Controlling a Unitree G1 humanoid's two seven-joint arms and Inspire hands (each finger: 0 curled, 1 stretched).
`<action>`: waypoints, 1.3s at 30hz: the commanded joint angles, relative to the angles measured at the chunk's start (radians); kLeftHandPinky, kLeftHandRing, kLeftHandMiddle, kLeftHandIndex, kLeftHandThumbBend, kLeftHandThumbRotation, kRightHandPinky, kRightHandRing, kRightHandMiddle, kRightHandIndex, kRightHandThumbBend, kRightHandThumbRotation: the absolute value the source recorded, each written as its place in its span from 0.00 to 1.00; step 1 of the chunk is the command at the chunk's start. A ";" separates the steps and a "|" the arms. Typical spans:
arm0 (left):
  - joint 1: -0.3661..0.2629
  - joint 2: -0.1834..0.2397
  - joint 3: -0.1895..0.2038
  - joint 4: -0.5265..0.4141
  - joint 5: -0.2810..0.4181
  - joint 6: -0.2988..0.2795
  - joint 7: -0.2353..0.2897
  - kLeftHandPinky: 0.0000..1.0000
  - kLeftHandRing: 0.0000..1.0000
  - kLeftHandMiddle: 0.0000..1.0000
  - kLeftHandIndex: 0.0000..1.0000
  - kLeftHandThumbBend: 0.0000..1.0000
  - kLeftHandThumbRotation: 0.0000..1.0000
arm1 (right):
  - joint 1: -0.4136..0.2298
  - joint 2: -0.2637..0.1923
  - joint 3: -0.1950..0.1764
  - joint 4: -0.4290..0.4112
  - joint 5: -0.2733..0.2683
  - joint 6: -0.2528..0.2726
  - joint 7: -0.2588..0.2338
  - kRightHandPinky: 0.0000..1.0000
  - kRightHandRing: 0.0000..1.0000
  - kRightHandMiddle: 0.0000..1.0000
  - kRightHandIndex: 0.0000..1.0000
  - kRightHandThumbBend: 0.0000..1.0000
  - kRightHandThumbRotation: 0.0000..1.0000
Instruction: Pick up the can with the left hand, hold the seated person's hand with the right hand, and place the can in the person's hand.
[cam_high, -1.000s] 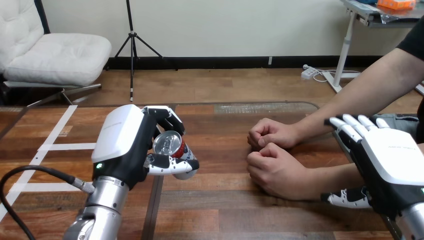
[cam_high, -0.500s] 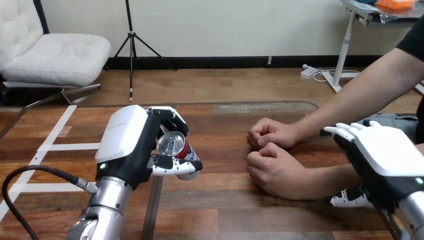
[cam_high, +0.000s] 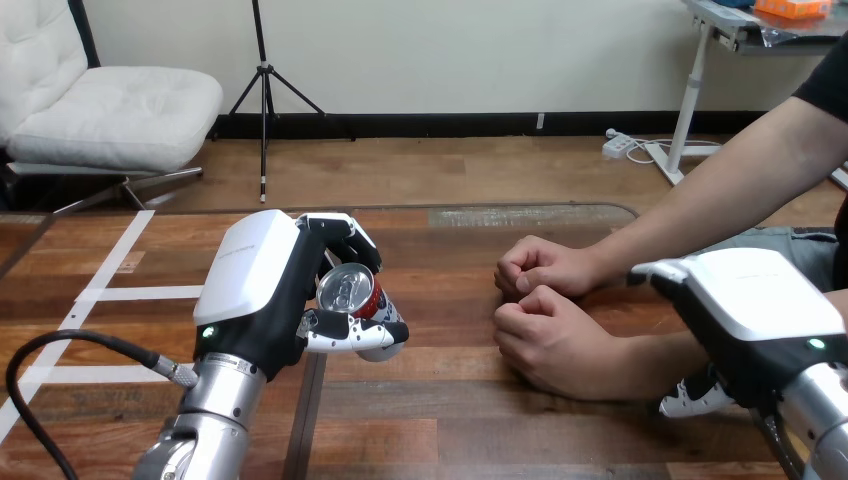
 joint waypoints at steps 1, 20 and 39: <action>-0.039 -0.004 0.016 -0.063 -0.010 -0.026 0.007 0.29 0.34 0.40 0.43 0.71 0.00 | -0.092 -0.046 0.018 -0.018 -0.015 0.010 0.038 0.88 0.87 0.86 0.83 0.86 0.09; -0.034 -0.005 0.023 -0.059 -0.022 -0.031 0.001 0.29 0.34 0.40 0.43 0.71 0.00 | -0.155 -0.080 0.073 0.014 -0.049 0.027 0.115 0.83 0.83 0.82 0.80 0.83 0.04; -0.030 0.002 0.031 -0.051 -0.028 -0.051 0.009 0.28 0.33 0.40 0.43 0.70 0.00 | -0.225 -0.093 0.143 0.056 -0.121 0.044 0.220 0.77 0.80 0.80 0.77 0.78 0.08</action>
